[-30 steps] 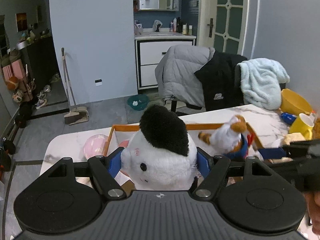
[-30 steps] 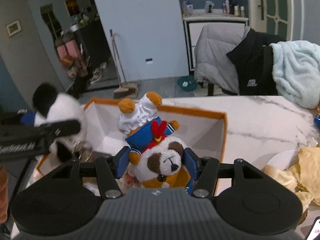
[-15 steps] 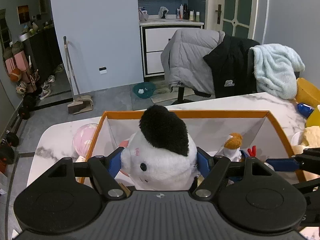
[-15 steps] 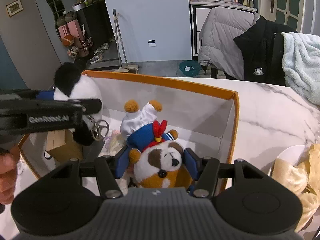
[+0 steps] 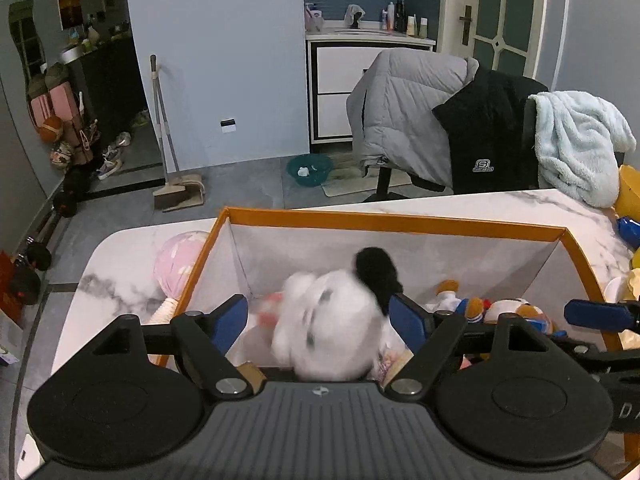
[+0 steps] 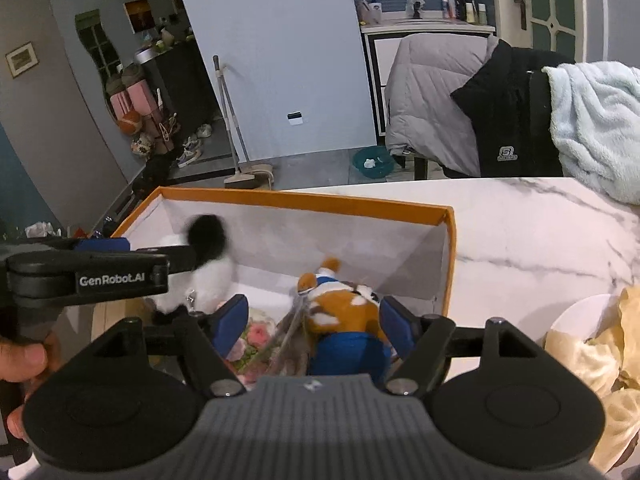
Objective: Organize objects
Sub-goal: 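Carry the white plush with the left gripper while the right gripper carries the dog plush into the orange box, then open both grippers inside the orange box and lift them out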
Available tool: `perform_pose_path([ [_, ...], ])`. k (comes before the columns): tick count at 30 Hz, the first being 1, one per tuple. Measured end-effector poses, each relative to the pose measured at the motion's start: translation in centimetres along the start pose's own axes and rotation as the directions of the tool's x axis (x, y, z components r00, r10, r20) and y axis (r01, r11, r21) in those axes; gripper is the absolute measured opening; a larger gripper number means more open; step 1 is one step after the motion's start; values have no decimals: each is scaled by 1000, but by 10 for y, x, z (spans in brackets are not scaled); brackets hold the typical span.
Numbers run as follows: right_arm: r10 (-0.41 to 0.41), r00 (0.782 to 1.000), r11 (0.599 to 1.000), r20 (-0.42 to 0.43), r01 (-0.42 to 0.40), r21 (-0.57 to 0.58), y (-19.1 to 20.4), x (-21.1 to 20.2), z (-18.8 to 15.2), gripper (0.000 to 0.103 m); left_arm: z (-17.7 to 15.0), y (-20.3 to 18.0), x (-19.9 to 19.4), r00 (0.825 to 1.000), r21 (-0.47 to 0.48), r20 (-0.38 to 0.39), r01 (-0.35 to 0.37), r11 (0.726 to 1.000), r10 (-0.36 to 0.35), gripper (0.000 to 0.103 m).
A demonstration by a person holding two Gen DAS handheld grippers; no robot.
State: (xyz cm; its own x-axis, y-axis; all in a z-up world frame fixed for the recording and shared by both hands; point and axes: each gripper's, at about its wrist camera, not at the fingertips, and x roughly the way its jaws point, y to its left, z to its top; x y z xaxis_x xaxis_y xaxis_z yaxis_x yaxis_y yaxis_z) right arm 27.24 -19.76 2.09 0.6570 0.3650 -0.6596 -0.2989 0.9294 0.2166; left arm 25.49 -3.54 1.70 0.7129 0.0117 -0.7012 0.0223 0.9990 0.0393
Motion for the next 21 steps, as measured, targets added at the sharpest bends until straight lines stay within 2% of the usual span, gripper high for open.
perform_pose_path([
  [14, 6, 1000, 999, 5, -6, -32, 11, -12, -4, 73, 2, 15, -19, 999, -13, 18, -28, 1000, 28, 92],
  [21, 5, 1000, 999, 10, -5, -42, 19, -26, -6, 73, 4, 10, -39, 999, 1, 38, -20, 1000, 20, 92],
])
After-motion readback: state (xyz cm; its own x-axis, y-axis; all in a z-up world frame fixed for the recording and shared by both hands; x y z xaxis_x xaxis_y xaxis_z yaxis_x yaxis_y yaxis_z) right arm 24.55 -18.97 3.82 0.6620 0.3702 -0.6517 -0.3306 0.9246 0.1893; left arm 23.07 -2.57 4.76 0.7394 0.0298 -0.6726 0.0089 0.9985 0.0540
